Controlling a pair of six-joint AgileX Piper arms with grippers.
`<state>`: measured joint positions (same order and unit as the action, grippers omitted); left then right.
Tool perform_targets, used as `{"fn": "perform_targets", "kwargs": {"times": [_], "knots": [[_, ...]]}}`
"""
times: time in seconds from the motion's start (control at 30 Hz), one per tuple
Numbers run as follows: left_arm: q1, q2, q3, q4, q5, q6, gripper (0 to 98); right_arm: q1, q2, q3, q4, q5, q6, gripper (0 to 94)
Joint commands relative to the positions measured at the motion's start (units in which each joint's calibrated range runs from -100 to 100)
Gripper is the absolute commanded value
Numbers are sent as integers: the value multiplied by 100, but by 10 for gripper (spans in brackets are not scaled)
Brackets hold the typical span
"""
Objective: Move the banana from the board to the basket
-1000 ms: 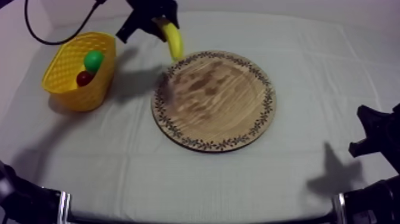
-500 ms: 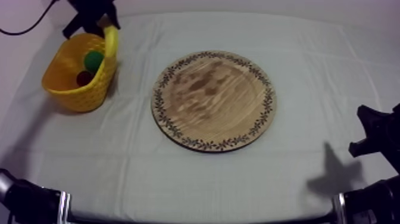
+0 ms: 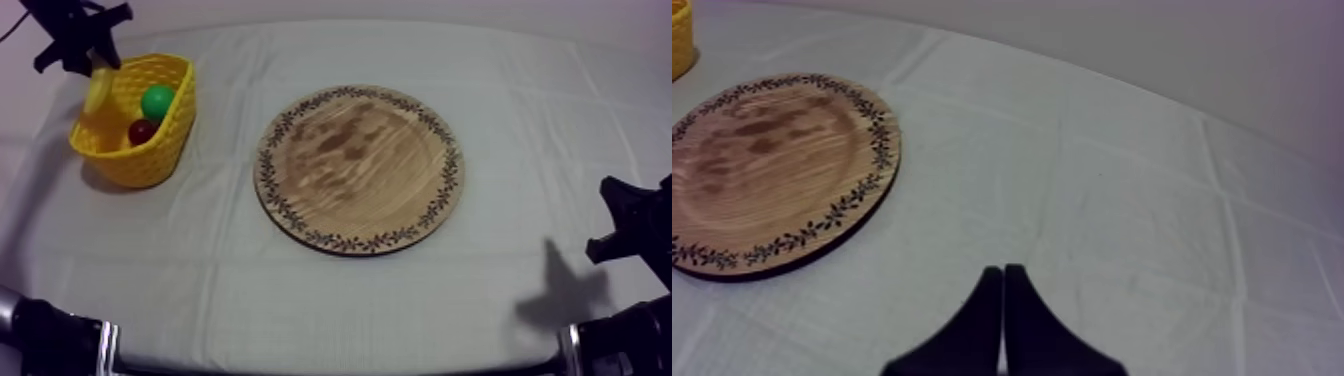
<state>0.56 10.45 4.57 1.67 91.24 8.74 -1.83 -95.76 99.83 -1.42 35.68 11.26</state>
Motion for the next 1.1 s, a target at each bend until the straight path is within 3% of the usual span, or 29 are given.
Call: {"fn": "perform_targets", "kwargs": {"times": [0.0,0.27,0.67,0.73,0.93,1.07], "knots": [[-40,-32,11,-31,34,-246,260,-1,0,5,-2,-4,-1,2],[25,-20,252,-77,-28,-350,267,-1,0,5,-2,-4,-1,2],[161,872,903,-86,-925,-411,357,-1,0,5,-2,-4,-1,2],[210,1014,885,-105,-1019,-433,422,-1,0,5,-2,-4,-1,2],[298,1208,672,-121,-1153,-462,765,-1,0,5,-2,-4,-1,2],[242,1200,568,-103,-1176,-480,876,-1,0,5,-2,-4,-1,2]]}}
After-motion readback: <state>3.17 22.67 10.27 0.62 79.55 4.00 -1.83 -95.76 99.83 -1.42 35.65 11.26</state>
